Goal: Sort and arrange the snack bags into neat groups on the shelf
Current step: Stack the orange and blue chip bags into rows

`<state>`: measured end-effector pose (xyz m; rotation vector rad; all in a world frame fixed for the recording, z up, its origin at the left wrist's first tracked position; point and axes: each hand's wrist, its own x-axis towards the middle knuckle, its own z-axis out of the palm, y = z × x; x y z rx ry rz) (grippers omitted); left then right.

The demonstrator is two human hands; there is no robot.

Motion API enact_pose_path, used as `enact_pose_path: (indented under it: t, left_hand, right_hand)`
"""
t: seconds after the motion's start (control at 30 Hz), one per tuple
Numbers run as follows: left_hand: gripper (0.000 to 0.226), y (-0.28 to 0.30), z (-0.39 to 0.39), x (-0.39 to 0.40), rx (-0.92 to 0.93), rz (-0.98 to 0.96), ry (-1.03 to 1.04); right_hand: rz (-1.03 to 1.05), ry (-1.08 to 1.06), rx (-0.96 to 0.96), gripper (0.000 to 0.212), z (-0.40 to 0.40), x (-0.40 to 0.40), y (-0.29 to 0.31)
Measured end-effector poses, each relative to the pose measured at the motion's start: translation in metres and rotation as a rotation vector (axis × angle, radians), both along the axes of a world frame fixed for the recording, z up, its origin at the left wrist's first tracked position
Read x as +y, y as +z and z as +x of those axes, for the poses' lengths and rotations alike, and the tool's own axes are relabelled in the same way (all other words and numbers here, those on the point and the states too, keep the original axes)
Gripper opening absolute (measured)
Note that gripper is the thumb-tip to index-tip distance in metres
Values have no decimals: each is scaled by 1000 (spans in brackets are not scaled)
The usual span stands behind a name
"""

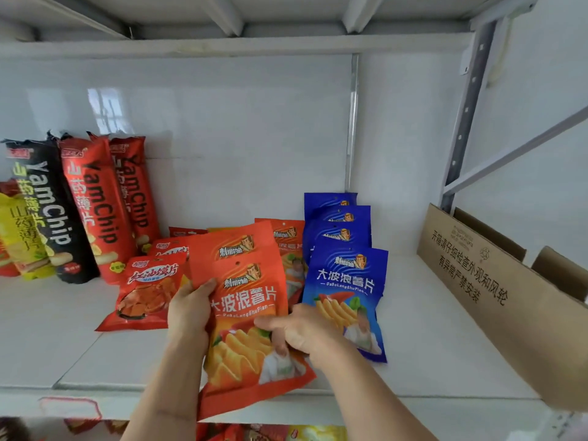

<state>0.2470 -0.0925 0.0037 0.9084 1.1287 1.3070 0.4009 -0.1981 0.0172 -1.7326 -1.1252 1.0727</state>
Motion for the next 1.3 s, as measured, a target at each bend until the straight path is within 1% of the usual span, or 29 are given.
enact_pose_path:
  t: [0.07,0.23,0.3,0.37,0.47,0.53,0.6,0.7,0.8,0.83,0.9,0.97,1.07,1.1,1.17,1.27,1.3]
  left_hand:
    - [18,-2,4,4,13,-17,1]
    - [2,4,19,10,34,-3,-56]
    - [2,3,25,15,74,24,-87]
    - [12,1,32,19,133,71,-125]
    - [11,-1,41,27,241,141,-206]
    - [6,4,48,31,253,143,-268]
    - [10,7,56,39,269,134,-285]
    - [12,10,59,50,367,106,-207]
    - [13,4,56,62,516,137,-99]
    - [12,3,56,64,565,159,-85]
    - [10,5,56,67,622,213,-62]
    - [11,8,59,70,658,258,-37]
    - [17,5,65,72,658,293,12]
    - [19,2,67,71,653,295,26]
    - [24,-2,73,67,653,292,45]
    - [32,-2,80,62,698,244,41]
    - [34,0,81,60,722,221,40]
  right_hand:
    - [-31,4,-10,54,0,1,-6]
    - [-36,-44,-28,57,10,5,-18]
    - [-45,-52,-14,56,16,3,-20]
    - [-40,-71,-7,53,21,-2,-21]
    - [-23,-99,-7,50,26,-5,-19]
    - [-40,-117,-29,53,27,-5,-18]
    - [-38,-122,-58,52,26,-3,-18]
    - [19,-159,-112,39,25,9,-19]
    - [115,-217,-130,24,21,21,-25]
    - [144,-236,-139,25,20,23,-27]
    - [187,-289,-183,39,16,21,-30]
    - [209,-344,-294,54,16,12,-28]
    - [219,-422,-427,65,20,-4,-28]
    - [236,-442,-442,65,24,-9,-29]
    - [284,-474,-443,55,32,-18,-32]
    - [342,-591,-507,32,53,-29,-34]
    - [372,-651,-495,32,62,-32,-37]
